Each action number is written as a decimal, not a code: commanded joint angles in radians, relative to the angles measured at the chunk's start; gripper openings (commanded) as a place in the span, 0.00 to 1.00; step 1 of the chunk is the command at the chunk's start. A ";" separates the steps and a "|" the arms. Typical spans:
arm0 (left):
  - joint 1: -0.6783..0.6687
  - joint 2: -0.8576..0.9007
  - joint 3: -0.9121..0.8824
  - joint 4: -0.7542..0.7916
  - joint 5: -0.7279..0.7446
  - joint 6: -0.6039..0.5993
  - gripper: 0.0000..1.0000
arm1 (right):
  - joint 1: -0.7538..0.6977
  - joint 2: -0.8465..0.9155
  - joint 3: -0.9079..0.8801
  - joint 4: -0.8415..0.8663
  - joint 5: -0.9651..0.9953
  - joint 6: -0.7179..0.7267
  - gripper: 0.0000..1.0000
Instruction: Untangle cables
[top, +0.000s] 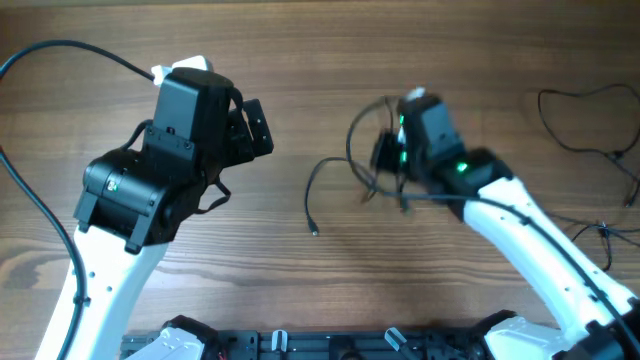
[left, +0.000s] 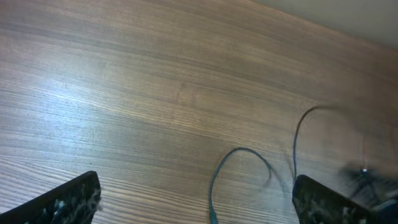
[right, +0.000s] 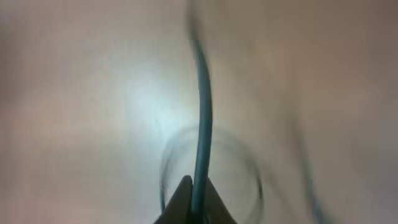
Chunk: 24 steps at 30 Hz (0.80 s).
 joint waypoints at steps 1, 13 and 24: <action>0.004 -0.003 0.004 0.002 -0.013 -0.014 1.00 | -0.067 -0.003 0.196 0.211 0.410 -0.186 0.04; 0.004 -0.003 0.004 0.002 -0.013 -0.014 1.00 | -0.625 0.120 0.230 0.848 0.323 -0.436 0.04; 0.004 -0.003 0.004 0.002 -0.013 -0.014 1.00 | -0.659 0.420 0.230 0.642 0.317 -0.407 0.04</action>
